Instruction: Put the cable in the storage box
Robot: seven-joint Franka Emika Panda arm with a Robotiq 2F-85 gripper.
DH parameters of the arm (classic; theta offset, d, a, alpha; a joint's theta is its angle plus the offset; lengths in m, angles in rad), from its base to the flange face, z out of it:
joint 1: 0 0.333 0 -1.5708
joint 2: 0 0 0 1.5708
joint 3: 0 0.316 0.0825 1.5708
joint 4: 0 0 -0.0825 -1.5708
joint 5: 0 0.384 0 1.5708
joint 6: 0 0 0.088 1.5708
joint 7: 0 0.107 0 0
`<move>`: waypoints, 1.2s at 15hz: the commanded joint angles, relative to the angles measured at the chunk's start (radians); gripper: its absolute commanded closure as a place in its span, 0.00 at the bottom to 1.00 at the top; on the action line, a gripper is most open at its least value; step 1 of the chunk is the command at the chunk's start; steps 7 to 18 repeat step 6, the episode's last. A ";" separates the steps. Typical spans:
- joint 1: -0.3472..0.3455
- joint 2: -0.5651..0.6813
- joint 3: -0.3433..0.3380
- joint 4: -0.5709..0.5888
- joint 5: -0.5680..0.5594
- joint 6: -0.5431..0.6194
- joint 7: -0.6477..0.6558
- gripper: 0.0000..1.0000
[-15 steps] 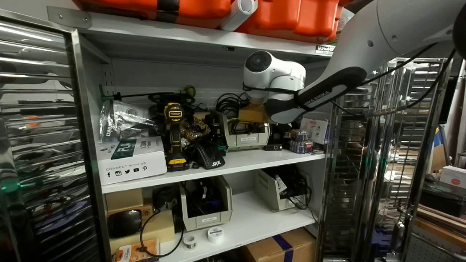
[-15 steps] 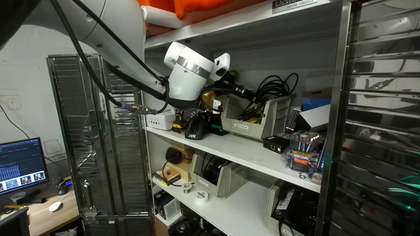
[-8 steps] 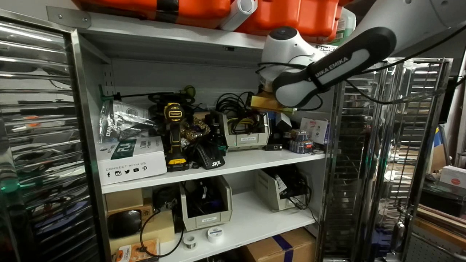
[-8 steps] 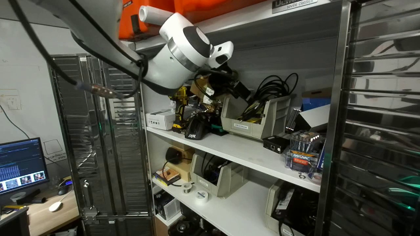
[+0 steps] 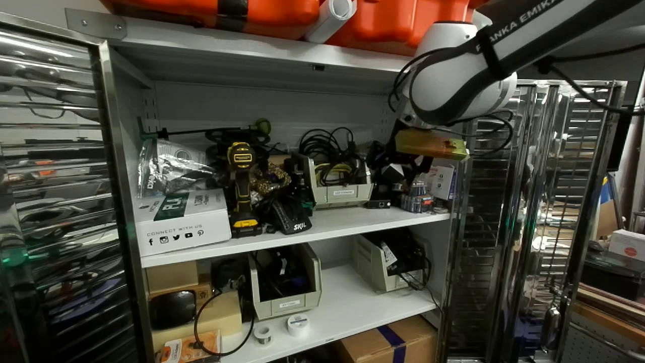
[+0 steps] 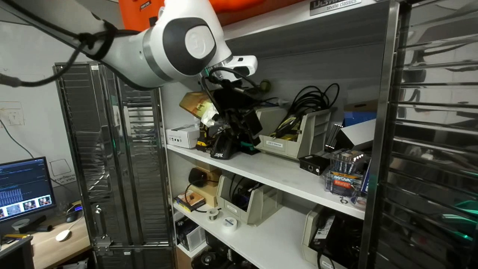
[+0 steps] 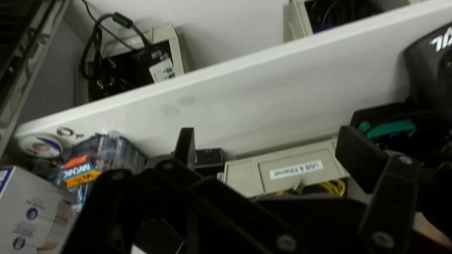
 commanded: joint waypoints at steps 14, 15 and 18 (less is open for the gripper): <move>0.071 -0.119 -0.152 -0.013 0.228 -0.299 -0.318 0.00; 0.071 -0.119 -0.152 -0.013 0.228 -0.299 -0.318 0.00; 0.071 -0.119 -0.152 -0.013 0.228 -0.299 -0.318 0.00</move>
